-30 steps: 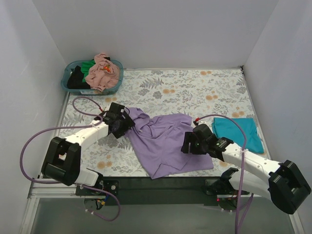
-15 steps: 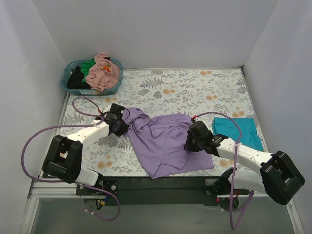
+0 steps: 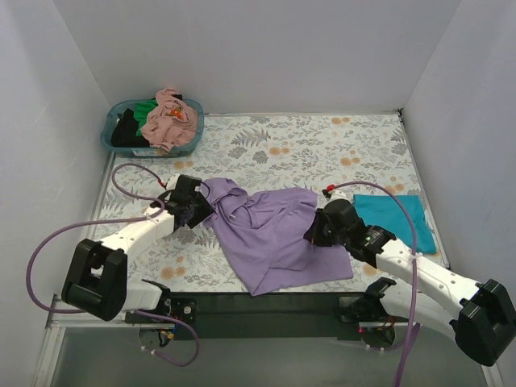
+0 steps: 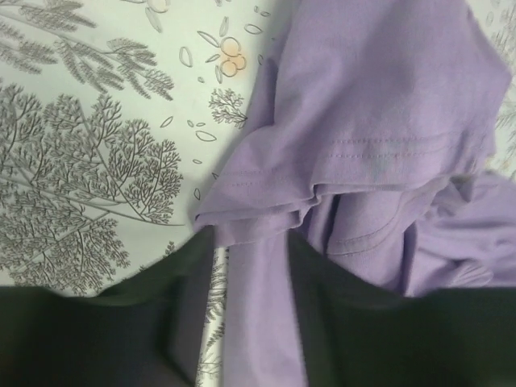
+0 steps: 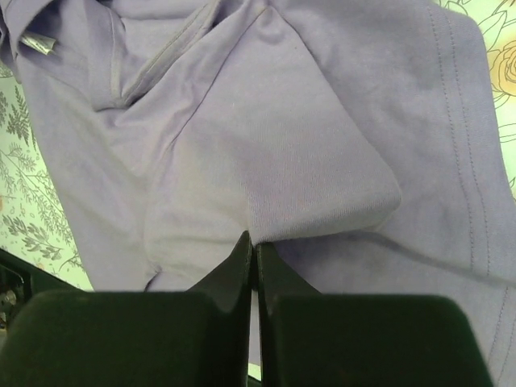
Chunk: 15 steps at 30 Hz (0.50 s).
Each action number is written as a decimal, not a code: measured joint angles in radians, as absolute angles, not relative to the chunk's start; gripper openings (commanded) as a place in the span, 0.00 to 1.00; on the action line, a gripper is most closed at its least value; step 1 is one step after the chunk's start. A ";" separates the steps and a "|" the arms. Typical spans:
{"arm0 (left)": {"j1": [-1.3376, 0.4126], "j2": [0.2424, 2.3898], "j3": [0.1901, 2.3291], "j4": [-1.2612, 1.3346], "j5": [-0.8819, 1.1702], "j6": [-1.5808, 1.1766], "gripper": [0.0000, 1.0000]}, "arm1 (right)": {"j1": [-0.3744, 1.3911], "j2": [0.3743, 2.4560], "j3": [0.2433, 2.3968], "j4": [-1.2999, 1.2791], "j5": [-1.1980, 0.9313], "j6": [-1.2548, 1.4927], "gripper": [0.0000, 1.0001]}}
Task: Fold and stack the t-shirts
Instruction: Flatten the tshirt out
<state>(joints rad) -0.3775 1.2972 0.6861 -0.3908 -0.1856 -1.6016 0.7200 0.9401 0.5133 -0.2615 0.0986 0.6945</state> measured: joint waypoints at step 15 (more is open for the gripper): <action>-0.377 1.518 0.870 -0.321 -0.179 -1.454 0.68 | 0.720 0.920 0.521 -0.317 0.095 0.650 0.01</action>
<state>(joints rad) -0.3767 1.5185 0.8700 -0.3210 -0.1791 -1.4536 0.7200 0.9195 0.5213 -0.3172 0.0952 0.6502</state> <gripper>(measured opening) 0.691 0.024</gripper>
